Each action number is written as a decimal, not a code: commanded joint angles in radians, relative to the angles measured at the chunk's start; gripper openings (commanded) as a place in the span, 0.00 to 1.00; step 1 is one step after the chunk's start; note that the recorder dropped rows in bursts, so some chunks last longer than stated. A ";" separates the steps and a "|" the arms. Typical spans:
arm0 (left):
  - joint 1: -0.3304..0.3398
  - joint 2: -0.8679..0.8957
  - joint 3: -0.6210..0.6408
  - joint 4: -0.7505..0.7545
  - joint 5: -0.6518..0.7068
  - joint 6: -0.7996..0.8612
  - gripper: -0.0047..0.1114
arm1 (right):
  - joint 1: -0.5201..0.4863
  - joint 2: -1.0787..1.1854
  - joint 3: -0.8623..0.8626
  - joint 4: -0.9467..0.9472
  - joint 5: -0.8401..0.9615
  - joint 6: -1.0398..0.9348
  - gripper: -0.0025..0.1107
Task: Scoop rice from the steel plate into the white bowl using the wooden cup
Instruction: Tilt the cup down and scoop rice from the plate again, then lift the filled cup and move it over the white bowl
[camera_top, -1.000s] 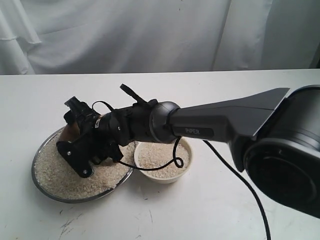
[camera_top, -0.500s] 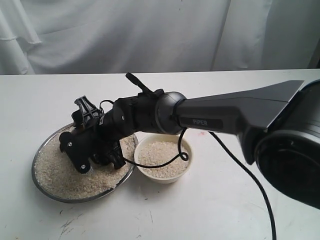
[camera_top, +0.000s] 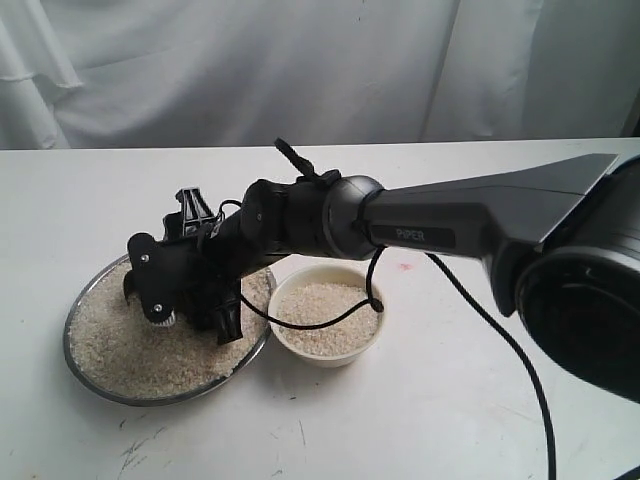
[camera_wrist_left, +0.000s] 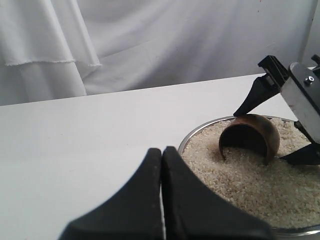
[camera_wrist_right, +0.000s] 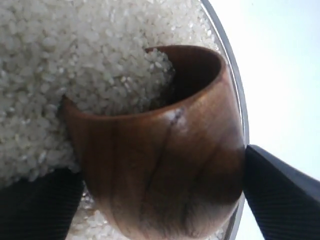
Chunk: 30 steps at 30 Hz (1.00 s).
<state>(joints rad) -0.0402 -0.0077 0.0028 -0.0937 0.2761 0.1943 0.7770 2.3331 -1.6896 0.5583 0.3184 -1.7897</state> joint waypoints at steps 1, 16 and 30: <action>-0.007 0.008 -0.003 -0.001 -0.010 -0.006 0.04 | -0.015 -0.002 0.006 0.069 0.028 0.007 0.02; -0.007 0.008 -0.003 -0.001 -0.010 -0.003 0.04 | -0.062 -0.080 0.006 0.179 0.036 0.045 0.02; -0.007 0.008 -0.003 -0.001 -0.010 -0.003 0.04 | -0.132 -0.270 0.108 0.092 0.123 0.078 0.02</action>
<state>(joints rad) -0.0402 -0.0077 0.0028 -0.0937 0.2761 0.1943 0.6629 2.1232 -1.6325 0.6956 0.4341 -1.7206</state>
